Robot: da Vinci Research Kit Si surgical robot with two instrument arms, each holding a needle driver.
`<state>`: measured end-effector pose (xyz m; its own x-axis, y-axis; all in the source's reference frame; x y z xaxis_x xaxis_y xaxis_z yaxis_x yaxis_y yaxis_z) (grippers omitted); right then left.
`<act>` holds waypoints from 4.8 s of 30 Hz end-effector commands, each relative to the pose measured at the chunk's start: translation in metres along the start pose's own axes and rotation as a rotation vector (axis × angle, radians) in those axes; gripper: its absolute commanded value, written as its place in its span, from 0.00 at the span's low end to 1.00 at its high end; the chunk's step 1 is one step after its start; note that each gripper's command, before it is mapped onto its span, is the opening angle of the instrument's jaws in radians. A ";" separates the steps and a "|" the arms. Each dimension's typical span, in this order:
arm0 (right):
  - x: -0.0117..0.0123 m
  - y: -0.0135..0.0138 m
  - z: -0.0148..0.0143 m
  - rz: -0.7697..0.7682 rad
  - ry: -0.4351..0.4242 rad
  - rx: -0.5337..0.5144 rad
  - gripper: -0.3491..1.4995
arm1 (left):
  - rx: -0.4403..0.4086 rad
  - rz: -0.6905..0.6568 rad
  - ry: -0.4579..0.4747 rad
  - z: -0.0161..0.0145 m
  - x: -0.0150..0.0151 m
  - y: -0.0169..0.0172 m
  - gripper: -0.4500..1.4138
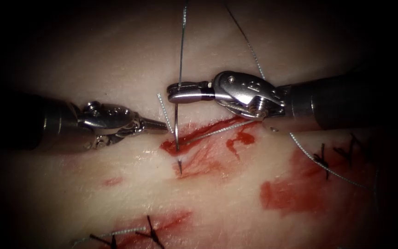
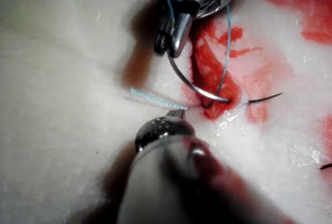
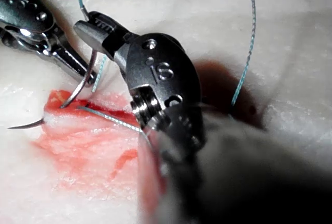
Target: Wound Closure
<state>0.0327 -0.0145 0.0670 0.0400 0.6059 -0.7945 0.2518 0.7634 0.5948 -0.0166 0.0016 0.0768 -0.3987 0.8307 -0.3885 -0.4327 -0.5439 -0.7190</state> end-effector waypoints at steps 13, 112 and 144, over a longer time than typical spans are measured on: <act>-0.0024 0.0007 -0.0002 0.272 0.037 -0.061 0.00 | -0.086 0.095 0.039 -0.0038 0.0042 0.0030 0.28; -0.0001 -0.0080 0.0066 -0.298 -0.228 0.429 0.00 | -0.606 -0.019 0.881 -0.0162 0.0140 0.0091 0.00; -0.0050 -0.0215 -0.0116 0.471 -0.598 0.427 0.00 | 0.119 0.149 0.793 -0.0337 0.0142 -0.0034 0.00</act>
<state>0.0152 -0.0310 0.0593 0.7058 0.5232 -0.4775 0.4061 0.2534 0.8780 0.0069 0.0195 0.0537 0.2125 0.5585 -0.8018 -0.5143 -0.6338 -0.5778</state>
